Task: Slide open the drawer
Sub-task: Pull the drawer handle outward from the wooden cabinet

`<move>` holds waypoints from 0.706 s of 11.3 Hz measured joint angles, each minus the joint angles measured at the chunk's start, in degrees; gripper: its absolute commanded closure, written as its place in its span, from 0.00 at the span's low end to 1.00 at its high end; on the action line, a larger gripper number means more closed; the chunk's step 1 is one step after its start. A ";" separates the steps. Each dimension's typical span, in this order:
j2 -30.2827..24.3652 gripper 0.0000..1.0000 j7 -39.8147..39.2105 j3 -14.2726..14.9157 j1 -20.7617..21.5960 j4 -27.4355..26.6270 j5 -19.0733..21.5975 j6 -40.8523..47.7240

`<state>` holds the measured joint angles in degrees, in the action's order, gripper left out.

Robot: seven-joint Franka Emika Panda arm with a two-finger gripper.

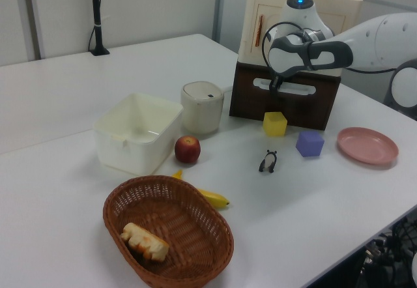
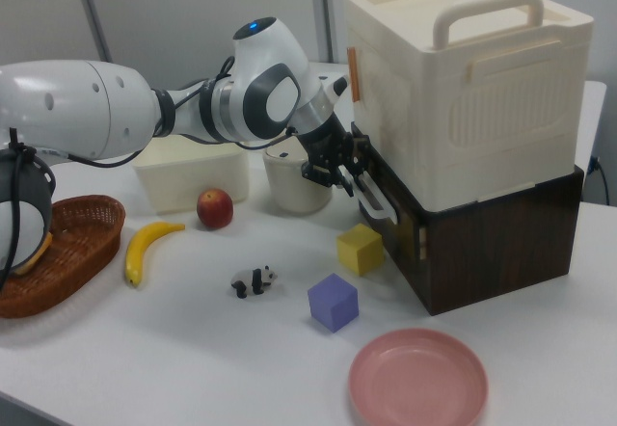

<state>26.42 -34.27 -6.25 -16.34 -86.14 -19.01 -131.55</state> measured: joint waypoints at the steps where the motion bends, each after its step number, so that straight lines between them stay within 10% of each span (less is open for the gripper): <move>1: 0.00 0.82 -0.01 -0.08 0.01 0.00 0.00 0.00; 8: -0.16 0.87 -0.73 -0.16 0.02 -0.31 -0.04 0.00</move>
<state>26.25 -35.00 -6.41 -16.32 -86.45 -19.05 -131.55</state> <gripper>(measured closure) 0.833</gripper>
